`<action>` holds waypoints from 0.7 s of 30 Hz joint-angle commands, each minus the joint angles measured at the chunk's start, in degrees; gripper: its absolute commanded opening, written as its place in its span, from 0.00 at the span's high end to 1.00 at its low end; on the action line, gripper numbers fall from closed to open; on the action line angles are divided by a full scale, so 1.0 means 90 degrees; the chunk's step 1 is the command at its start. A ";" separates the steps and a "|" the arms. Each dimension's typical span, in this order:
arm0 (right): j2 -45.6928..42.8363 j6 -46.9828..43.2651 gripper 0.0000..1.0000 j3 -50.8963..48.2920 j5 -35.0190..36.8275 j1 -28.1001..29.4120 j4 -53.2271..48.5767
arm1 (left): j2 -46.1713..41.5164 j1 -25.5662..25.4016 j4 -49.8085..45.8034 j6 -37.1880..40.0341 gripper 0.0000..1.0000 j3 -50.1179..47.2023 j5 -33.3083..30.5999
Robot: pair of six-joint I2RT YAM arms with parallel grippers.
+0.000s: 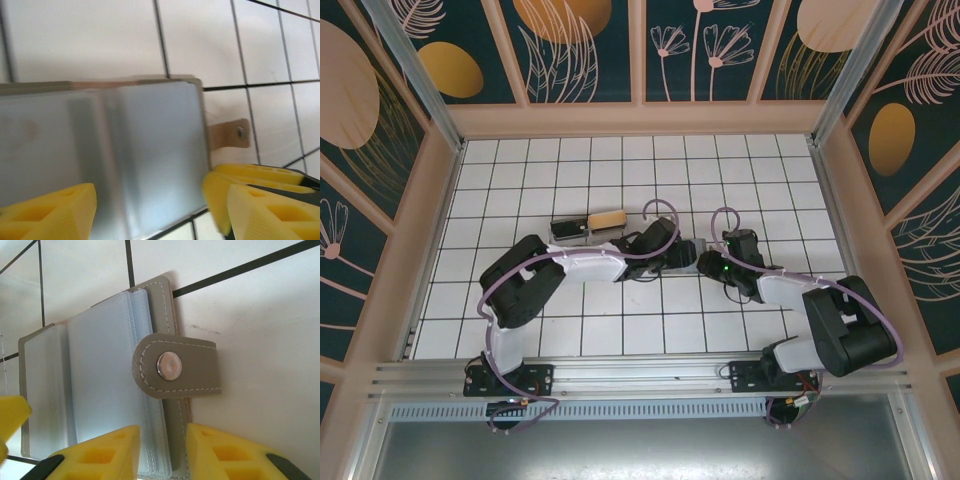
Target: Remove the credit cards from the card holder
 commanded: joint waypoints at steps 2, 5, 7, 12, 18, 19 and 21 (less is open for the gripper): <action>-0.0013 0.0091 0.67 -0.0153 -0.0069 0.0052 -0.0156 | -0.0399 0.0204 -0.0248 -0.0060 0.30 -0.0375 -0.0388; -0.0020 0.0084 0.67 -0.0157 -0.0079 0.0052 -0.0157 | -0.0339 0.0253 -0.0185 -0.0076 0.30 -0.0446 -0.0259; -0.0013 0.0093 0.67 -0.0161 -0.0079 0.0056 -0.0163 | -0.0300 0.0256 -0.0087 -0.0093 0.30 -0.0480 -0.0148; -0.0004 0.0092 0.67 -0.0159 -0.0079 0.0057 -0.0162 | -0.0250 0.0253 -0.0004 -0.0122 0.30 -0.0508 -0.0059; 0.0006 0.0091 0.67 -0.0153 -0.0079 0.0053 -0.0158 | -0.0148 0.0253 -0.0002 -0.0158 0.30 -0.0500 0.0030; 0.0005 0.0093 0.67 -0.0148 -0.0079 0.0058 -0.0161 | -0.0122 0.0254 -0.0003 -0.0175 0.30 -0.0493 0.0050; 0.0001 0.0091 0.67 -0.0158 -0.0079 0.0051 -0.0158 | -0.0056 0.0254 0.0006 -0.0206 0.30 -0.0471 0.0112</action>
